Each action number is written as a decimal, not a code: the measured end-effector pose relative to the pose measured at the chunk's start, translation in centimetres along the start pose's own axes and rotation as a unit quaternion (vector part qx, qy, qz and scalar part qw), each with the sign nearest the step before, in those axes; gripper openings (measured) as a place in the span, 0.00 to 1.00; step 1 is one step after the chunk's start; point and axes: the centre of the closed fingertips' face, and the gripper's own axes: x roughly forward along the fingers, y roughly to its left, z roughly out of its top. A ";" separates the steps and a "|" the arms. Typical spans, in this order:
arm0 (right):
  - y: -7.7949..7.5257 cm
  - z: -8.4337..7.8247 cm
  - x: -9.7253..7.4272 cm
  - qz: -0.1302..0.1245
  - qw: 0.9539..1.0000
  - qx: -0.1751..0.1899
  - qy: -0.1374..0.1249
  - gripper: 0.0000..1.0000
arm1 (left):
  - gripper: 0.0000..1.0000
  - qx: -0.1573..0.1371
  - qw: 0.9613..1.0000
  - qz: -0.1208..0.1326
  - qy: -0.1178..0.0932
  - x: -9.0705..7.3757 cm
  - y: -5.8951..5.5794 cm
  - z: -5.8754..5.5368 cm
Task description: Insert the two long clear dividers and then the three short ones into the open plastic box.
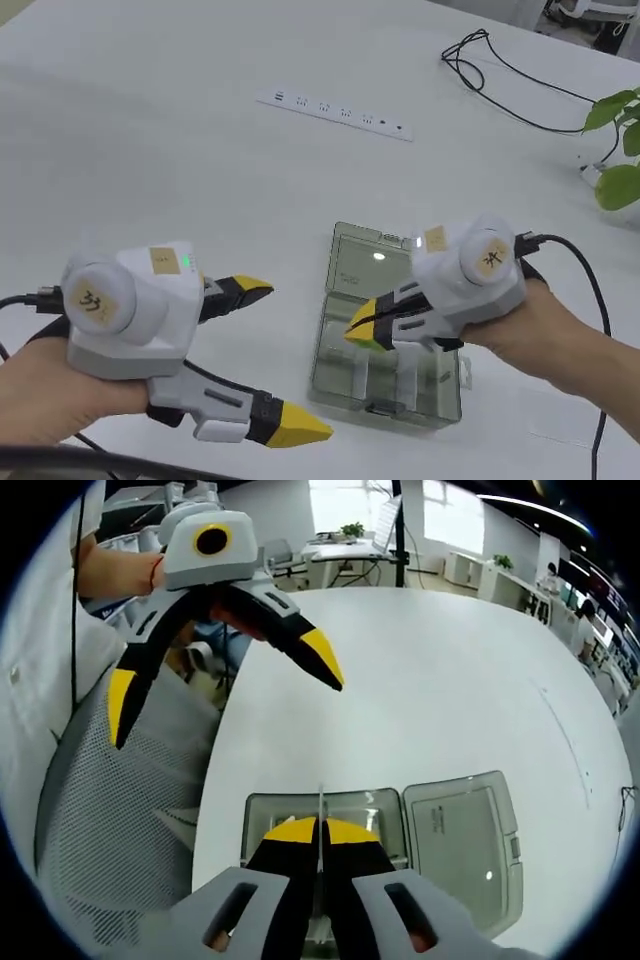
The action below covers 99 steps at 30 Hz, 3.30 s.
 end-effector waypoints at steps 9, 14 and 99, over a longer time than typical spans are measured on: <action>0.0 -0.8 1.2 0.002 0.999 -0.009 0.033 0.03 | 1.00 -0.001 1.000 -0.001 0.002 0.1 0.0 -0.1; 0.0 -1.1 1.6 0.003 0.998 -0.019 0.052 0.02 | 0.99 -0.001 1.000 -0.001 0.002 0.1 0.0 -0.1; 1.9 -8.6 -12.2 -0.087 0.991 0.105 -0.004 0.55 | 1.00 0.022 1.000 0.021 0.002 -1.5 -1.3 1.0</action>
